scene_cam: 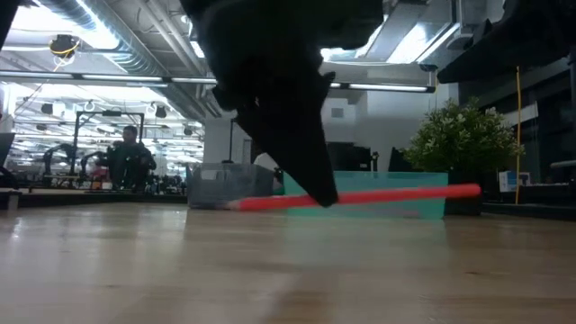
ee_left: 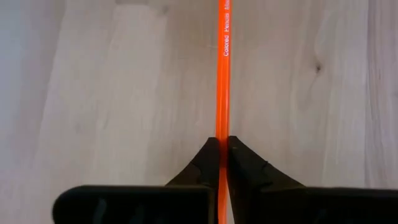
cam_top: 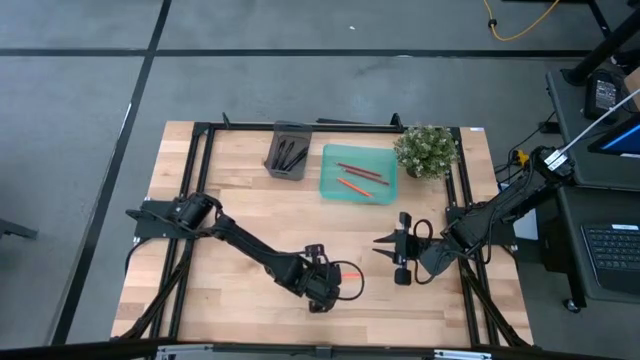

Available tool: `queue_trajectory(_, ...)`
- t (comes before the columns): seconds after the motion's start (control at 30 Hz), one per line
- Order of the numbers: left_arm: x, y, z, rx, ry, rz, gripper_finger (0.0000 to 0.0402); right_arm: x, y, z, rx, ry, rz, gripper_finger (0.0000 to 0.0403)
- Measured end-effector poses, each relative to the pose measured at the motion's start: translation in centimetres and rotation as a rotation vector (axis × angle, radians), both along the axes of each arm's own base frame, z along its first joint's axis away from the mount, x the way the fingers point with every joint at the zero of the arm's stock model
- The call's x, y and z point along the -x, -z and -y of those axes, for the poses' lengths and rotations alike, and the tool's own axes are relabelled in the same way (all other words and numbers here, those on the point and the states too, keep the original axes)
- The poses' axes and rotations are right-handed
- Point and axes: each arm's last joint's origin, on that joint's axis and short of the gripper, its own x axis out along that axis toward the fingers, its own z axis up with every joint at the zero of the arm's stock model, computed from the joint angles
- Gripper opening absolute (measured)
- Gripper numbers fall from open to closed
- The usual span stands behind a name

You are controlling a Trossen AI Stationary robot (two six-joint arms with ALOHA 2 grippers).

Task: Sort pens & pencils
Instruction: Put the orange pencil into the green bin

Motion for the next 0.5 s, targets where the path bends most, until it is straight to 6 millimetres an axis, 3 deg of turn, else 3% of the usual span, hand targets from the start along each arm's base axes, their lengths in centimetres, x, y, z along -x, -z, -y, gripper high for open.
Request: queue_trajectory(0.5, 3.3, -6.9, 0.3, -0.232, -0.079, 0.165, 0.0009, 0.3, 0.1, -0.1, 0.019, 0.042, 0.006, 0.0101)
